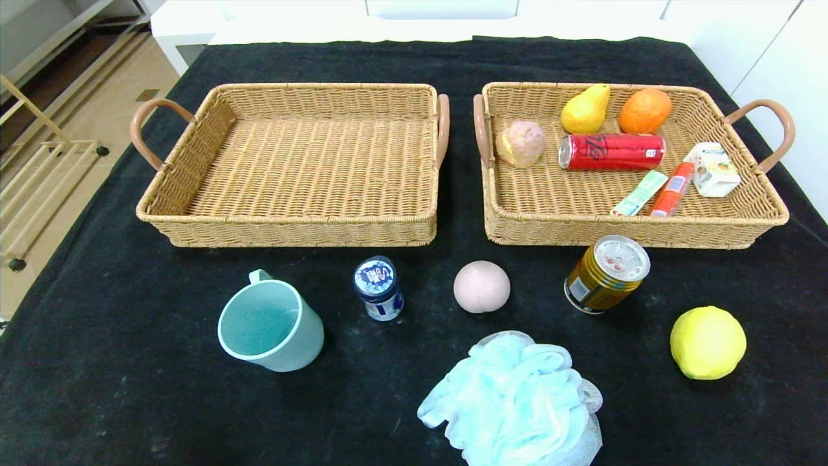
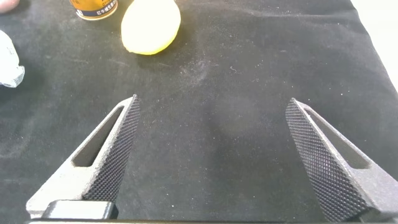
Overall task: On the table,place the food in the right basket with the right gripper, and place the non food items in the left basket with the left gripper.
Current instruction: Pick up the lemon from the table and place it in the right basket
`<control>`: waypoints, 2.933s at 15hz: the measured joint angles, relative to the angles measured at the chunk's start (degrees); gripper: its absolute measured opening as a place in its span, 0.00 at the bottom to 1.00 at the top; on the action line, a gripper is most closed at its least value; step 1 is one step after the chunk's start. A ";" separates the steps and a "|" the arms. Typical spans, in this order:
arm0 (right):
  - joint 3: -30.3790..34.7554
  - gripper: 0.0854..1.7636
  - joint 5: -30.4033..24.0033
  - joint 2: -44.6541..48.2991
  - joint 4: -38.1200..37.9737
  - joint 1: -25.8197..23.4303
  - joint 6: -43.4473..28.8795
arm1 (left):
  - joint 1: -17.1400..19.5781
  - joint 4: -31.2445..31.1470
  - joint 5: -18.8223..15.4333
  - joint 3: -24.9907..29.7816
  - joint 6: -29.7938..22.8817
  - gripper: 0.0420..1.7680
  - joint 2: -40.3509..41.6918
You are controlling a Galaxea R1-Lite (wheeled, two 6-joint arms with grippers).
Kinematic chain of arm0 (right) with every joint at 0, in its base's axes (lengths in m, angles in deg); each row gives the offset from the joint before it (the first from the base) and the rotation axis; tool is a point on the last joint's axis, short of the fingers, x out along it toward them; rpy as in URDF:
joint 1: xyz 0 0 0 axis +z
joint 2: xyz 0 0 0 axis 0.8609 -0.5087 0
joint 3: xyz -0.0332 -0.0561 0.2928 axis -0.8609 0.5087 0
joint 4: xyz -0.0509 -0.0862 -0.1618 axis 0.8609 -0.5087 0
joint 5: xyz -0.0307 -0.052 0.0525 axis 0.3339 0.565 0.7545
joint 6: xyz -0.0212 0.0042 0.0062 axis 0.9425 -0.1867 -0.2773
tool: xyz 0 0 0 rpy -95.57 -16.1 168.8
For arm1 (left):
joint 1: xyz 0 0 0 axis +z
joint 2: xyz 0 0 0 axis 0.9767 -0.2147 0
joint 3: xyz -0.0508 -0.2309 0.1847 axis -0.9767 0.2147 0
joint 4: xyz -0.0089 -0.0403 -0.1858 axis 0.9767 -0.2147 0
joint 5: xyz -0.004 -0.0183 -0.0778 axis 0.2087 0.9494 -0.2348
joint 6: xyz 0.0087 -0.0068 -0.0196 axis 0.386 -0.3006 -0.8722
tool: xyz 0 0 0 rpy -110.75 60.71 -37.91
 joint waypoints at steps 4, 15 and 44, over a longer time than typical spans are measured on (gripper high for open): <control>0.00 0.97 0.33 0.00 -0.29 -0.05 -1.13 | -0.02 2.19 0.00 0.00 -0.18 0.97 0.00; -21.82 0.97 -3.89 -19.13 2.35 3.35 -1.55 | -3.38 -1.79 -9.00 -21.91 -2.65 0.97 -13.52; -29.01 0.97 -0.29 -58.23 21.39 24.08 2.46 | -24.97 4.21 -16.60 -37.57 7.52 0.97 -57.89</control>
